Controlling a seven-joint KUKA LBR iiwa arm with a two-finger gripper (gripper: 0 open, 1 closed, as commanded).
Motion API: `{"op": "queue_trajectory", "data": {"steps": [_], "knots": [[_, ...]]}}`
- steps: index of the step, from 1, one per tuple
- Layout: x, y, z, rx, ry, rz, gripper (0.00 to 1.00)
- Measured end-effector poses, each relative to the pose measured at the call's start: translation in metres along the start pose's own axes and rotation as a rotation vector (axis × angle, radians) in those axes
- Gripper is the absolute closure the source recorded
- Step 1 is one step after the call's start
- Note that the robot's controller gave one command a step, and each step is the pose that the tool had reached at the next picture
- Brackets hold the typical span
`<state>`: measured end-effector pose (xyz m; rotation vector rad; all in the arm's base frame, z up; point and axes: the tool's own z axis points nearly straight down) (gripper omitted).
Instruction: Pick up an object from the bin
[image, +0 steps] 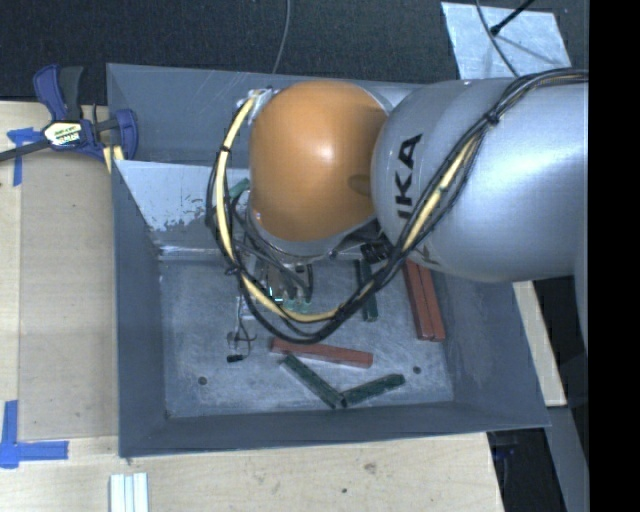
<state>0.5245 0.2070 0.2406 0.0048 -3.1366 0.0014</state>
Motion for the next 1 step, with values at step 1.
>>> {"op": "queue_trajectory", "data": {"steps": [1], "knots": [[-0.0018,-0.0009,-0.0043,-0.002,-0.008,0.003,0.0]]}}
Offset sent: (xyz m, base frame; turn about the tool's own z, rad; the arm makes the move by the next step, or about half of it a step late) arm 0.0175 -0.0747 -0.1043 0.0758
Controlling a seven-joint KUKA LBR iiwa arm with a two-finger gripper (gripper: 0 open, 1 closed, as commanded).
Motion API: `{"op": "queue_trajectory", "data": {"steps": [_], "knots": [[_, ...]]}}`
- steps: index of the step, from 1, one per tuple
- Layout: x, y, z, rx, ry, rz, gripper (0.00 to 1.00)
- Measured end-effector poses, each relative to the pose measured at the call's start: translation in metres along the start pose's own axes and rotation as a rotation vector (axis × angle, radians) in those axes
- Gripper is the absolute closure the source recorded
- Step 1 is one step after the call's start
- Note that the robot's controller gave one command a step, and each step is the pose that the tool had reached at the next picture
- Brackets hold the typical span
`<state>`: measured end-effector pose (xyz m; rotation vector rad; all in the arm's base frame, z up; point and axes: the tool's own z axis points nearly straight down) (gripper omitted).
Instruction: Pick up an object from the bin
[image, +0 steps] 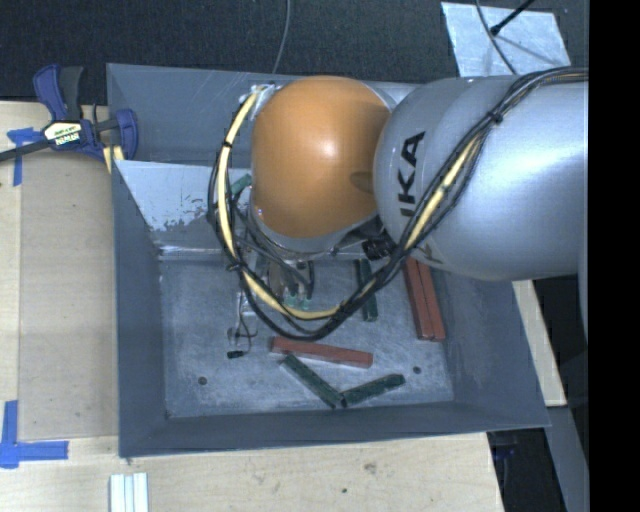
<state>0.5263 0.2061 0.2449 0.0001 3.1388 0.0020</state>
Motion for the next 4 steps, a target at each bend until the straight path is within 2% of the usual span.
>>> {"op": "queue_trajectory", "data": {"steps": [1,2,3,4], "knots": [[-0.008,-0.029,0.043,-0.003,-0.007,0.027,0.0],[-0.002,-0.058,0.073,0.003,0.007,0.076,0.0],[-0.011,-0.1,0.165,0.002,0.008,-0.083,0.0],[-0.044,-0.097,0.164,0.0,-0.001,0.238,1.0]]}}
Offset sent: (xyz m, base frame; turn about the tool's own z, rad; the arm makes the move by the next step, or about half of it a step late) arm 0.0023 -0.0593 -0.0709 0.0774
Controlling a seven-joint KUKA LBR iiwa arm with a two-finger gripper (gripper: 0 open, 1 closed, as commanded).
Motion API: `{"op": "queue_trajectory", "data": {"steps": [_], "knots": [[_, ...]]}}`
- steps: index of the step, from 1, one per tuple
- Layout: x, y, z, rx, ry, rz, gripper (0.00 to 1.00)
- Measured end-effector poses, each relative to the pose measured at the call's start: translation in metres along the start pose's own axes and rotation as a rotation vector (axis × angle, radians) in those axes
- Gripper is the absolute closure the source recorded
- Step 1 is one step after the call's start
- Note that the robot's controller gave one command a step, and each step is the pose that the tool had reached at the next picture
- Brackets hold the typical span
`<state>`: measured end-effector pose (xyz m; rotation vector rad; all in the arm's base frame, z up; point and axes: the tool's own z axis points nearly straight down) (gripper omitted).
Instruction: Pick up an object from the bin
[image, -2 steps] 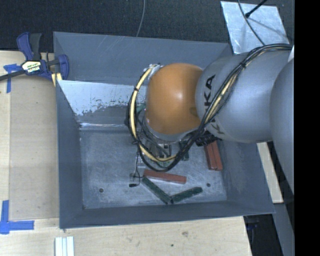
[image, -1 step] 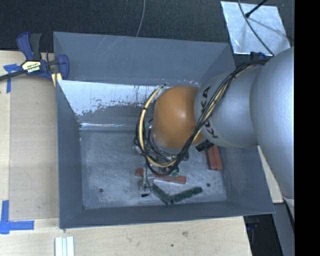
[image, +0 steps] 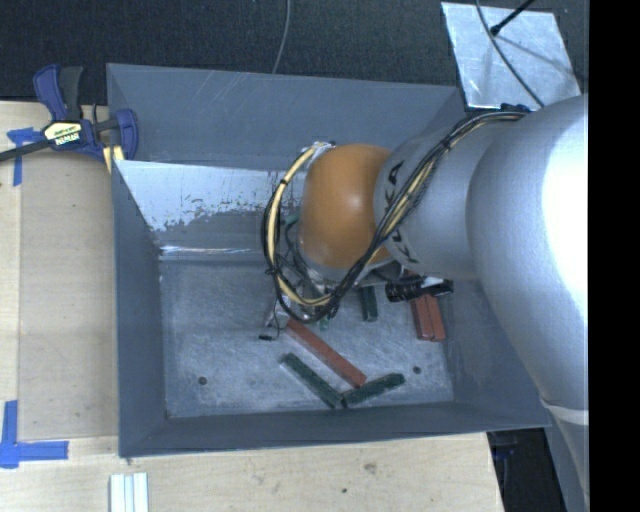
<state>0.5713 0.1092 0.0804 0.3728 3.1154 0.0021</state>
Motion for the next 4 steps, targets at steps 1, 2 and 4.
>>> {"op": "queue_trajectory", "data": {"steps": [1,2,4], "knots": [[0.0,0.0,0.0,0.0,0.0,0.001,1.0],[-0.027,-0.056,-0.06,0.002,0.005,0.007,1.0],[0.049,-0.103,-0.091,0.001,0.002,0.05,0.0]]}}
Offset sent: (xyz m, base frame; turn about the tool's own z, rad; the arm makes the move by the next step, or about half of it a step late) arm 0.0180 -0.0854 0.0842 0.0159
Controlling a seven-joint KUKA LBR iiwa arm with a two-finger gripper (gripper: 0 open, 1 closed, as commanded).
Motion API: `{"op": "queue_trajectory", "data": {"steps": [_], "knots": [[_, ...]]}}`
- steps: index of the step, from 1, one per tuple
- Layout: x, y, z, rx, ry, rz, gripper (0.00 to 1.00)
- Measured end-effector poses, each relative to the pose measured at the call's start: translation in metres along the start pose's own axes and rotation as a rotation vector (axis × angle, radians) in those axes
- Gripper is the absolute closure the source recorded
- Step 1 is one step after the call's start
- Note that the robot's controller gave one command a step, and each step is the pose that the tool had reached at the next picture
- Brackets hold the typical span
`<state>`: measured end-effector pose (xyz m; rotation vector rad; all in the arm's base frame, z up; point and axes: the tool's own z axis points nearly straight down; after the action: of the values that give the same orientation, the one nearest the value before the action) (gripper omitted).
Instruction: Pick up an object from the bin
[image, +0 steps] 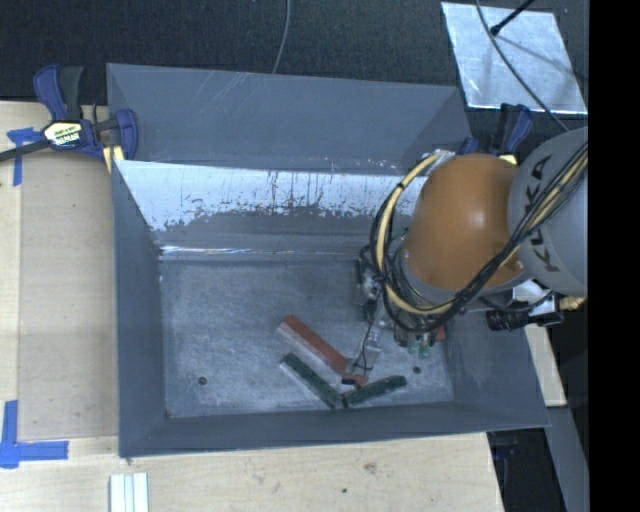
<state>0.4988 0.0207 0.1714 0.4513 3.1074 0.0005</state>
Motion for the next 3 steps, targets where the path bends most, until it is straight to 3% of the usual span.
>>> {"op": "queue_trajectory", "data": {"steps": [1,2,3], "knots": [[-0.003,-0.011,0.055,-0.003,-0.007,0.049,0.0],[-0.008,0.019,0.099,-0.003,-0.006,0.009,1.0],[-0.007,0.018,0.101,-0.001,-0.003,0.01,0.0]]}}
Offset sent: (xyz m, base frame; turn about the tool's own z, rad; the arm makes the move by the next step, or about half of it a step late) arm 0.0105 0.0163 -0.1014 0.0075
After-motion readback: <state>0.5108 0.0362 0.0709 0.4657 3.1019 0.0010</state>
